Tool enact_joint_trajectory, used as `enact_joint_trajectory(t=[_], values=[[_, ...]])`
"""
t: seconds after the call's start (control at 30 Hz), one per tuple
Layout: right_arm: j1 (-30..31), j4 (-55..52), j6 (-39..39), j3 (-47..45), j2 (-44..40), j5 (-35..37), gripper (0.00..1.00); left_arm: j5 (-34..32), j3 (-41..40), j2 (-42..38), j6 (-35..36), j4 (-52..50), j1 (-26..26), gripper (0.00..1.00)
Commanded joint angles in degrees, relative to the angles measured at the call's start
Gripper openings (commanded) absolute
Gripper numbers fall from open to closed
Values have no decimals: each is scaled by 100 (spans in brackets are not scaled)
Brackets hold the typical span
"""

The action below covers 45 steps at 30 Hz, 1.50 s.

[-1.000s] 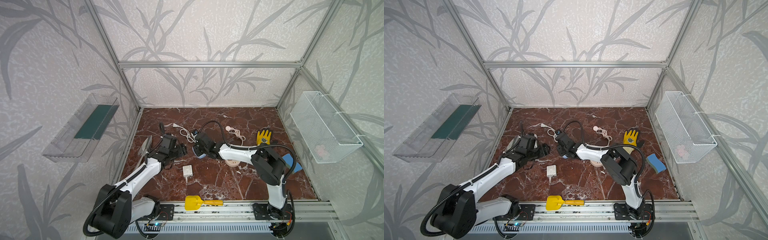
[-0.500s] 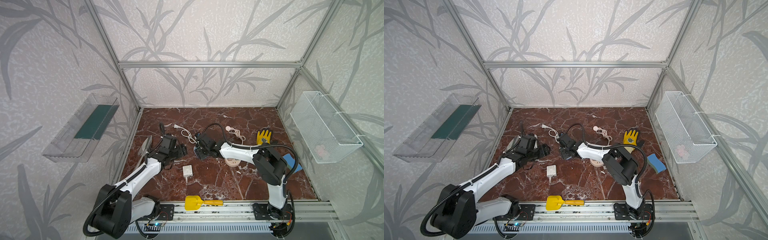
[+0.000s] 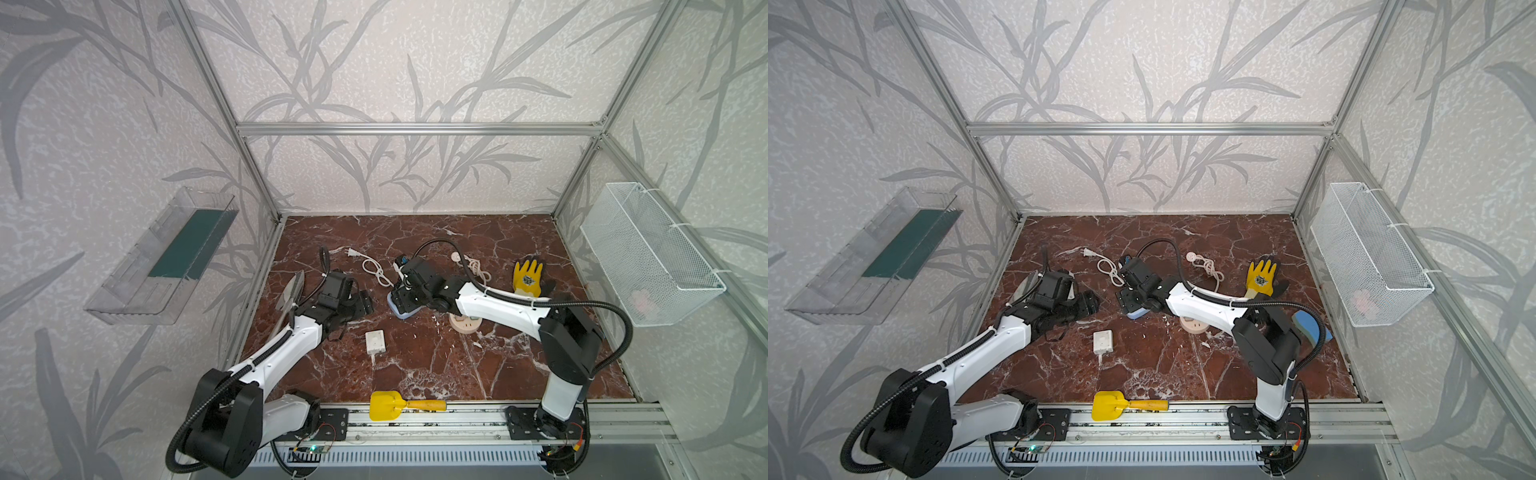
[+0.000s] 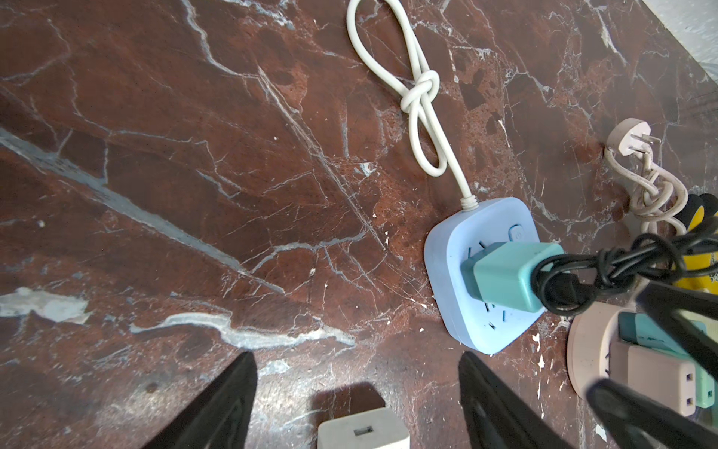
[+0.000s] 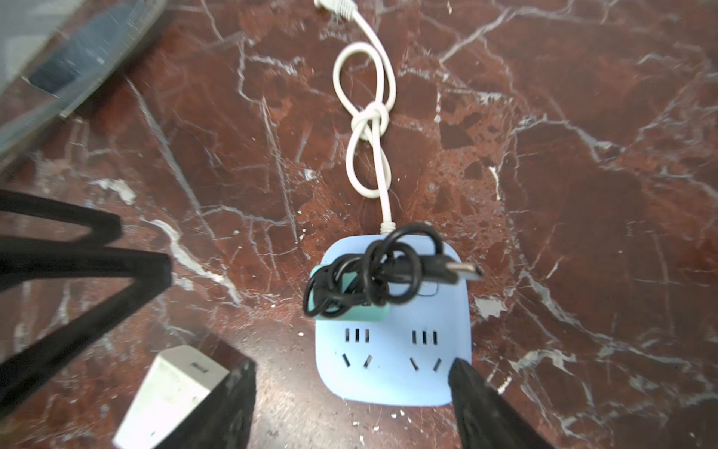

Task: Insert plugs into power strip
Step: Insert the plug into the socket, then pick up the plug from the center of the table.

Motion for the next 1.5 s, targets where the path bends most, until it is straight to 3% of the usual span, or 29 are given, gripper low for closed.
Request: enact_joint_trajectory(t=[0.0, 0.5, 1.47], values=[[-14, -401, 150, -95, -390, -106, 77, 41, -58, -92, 21, -271, -45, 81], [-16, -753, 583, -750, -1379, -246, 73, -213, -46, -329, -107, -1139, -648, 79], [-10, -693, 742, -978, -1649, -475, 71, -231, -269, 304, -713, -1062, -1634, 79]])
